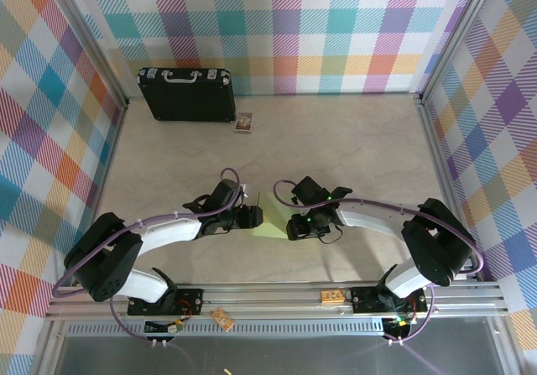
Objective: Fold the paper box
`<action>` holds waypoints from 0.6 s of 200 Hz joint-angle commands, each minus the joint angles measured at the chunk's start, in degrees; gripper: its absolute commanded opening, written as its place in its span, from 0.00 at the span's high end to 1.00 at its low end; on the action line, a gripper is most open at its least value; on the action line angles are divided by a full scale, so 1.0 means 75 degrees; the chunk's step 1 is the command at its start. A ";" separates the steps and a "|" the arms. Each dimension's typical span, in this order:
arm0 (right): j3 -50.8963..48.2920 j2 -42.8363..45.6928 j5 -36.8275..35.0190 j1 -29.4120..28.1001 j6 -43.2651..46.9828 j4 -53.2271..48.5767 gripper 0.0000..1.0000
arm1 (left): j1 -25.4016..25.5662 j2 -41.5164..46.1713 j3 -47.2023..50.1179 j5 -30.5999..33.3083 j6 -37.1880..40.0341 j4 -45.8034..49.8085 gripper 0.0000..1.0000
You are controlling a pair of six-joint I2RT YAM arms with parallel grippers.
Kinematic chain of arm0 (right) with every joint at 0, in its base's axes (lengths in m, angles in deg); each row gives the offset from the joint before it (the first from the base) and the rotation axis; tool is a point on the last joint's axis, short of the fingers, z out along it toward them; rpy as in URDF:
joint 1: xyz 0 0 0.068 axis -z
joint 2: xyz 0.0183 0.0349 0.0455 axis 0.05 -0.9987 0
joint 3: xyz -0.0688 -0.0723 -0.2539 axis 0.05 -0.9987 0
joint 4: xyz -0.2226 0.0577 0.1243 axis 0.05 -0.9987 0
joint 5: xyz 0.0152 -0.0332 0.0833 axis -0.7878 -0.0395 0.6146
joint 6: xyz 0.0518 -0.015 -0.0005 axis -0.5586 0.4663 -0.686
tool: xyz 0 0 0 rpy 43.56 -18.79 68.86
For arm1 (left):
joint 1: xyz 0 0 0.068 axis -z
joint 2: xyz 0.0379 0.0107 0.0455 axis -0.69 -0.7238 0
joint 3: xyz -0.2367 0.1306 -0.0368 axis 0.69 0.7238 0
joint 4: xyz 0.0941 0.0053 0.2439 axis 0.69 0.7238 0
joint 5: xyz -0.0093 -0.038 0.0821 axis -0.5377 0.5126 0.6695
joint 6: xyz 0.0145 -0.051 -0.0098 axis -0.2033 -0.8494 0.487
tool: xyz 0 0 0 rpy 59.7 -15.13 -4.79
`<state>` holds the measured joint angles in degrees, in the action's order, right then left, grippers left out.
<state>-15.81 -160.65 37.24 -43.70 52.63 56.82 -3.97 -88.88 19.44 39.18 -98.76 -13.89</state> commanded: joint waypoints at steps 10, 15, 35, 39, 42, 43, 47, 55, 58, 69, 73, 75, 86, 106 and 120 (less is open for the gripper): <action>0.0238 0.0065 0.0605 -0.0049 -0.0047 0.0477 0.57 | 0.0101 -0.0192 -0.0116 -0.0315 -0.0029 0.0149 0.47; 0.0253 0.0086 0.0625 -0.0049 -0.0047 0.0451 0.57 | 0.0100 -0.0191 -0.0122 -0.0316 -0.0026 0.0157 0.47; 0.0316 0.0205 0.0638 -0.0042 -0.0068 0.0277 0.58 | 0.0099 -0.0117 -0.0122 -0.0327 -0.0022 0.0185 0.47; 0.0329 0.0226 0.0642 -0.0038 -0.0081 0.0257 0.58 | 0.0102 -0.0109 -0.0116 -0.0328 -0.0026 0.0193 0.47; 0.0322 0.0250 0.0643 -0.0037 -0.0082 0.0258 0.58 | 0.0101 -0.0090 -0.0111 -0.0328 -0.0035 0.0200 0.47; 0.0328 0.0253 0.0643 -0.0037 -0.0088 0.0261 0.58 | 0.0102 -0.0086 -0.0111 -0.0328 -0.0038 0.0204 0.47; 0.0336 0.0282 0.0691 -0.0020 -0.0093 0.0243 0.58 | 0.0096 -0.0076 -0.0108 -0.0334 -0.0041 0.0214 0.47; 0.0353 0.0320 0.0721 0.0003 -0.0108 0.0222 0.58 | 0.0100 -0.0039 -0.0099 -0.0360 -0.0060 0.0221 0.47; 0.0364 0.0335 0.0732 0.0015 -0.0113 0.0217 0.58 | 0.0097 -0.0030 -0.0099 -0.0390 -0.0060 0.0212 0.47; 0.0373 0.0389 0.0779 0.0078 -0.0172 0.0245 0.59 | 0.0103 -0.0022 -0.0059 -0.0491 -0.0115 0.0137 0.47; 0.0372 0.0417 0.0788 0.0118 -0.0217 0.0249 0.59 | 0.0092 -0.0011 -0.0052 -0.0538 -0.0127 0.0116 0.47; 0.0370 0.0425 0.0797 0.0123 -0.0226 0.0250 0.59 | 0.0094 -0.0003 -0.0043 -0.0562 -0.0142 0.0107 0.47; 0.0318 0.0487 0.0957 0.0215 -0.0324 0.0418 0.61 | 0.0108 0.0032 0.0003 -0.0697 -0.0210 0.0011 0.47; 0.0222 0.0558 0.1297 0.0381 -0.0524 0.0712 0.62 | 0.0103 0.0126 0.0128 -0.0935 -0.0323 -0.0203 0.47; 0.0216 0.0562 0.1388 0.0425 -0.0571 0.0757 0.62 | 0.0106 0.0186 0.0149 -0.0950 -0.0334 -0.0198 0.47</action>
<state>-15.68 -157.99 43.12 -41.03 50.19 57.28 -3.95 -88.88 19.48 36.21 -100.03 -14.43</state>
